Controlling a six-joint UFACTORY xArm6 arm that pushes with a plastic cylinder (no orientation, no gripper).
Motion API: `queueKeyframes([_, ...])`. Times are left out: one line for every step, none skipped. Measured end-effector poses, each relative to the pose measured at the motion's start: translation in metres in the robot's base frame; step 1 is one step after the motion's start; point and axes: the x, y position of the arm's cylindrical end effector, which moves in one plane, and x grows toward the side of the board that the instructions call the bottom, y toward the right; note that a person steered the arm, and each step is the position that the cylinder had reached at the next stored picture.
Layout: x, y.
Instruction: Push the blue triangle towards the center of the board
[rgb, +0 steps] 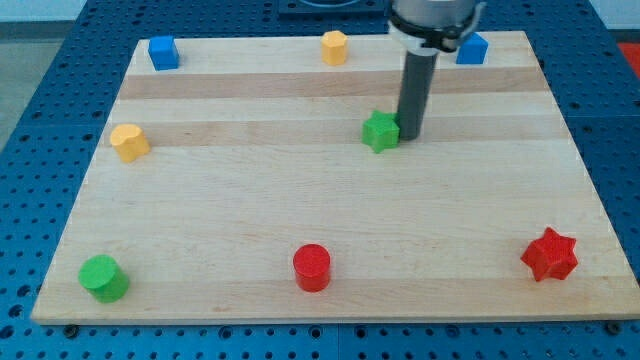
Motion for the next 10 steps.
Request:
queueKeyframes([-0.014, 0.011])
queueKeyframes([-0.066, 0.067])
queueKeyframes([-0.118, 0.140])
queueKeyframes([-0.141, 0.211])
queueKeyframes([-0.171, 0.193])
queueKeyframes([-0.171, 0.153])
queueKeyframes([-0.170, 0.116])
queueKeyframes([-0.154, 0.110])
queueKeyframes([-0.144, 0.117])
queueKeyframes([-0.143, 0.099])
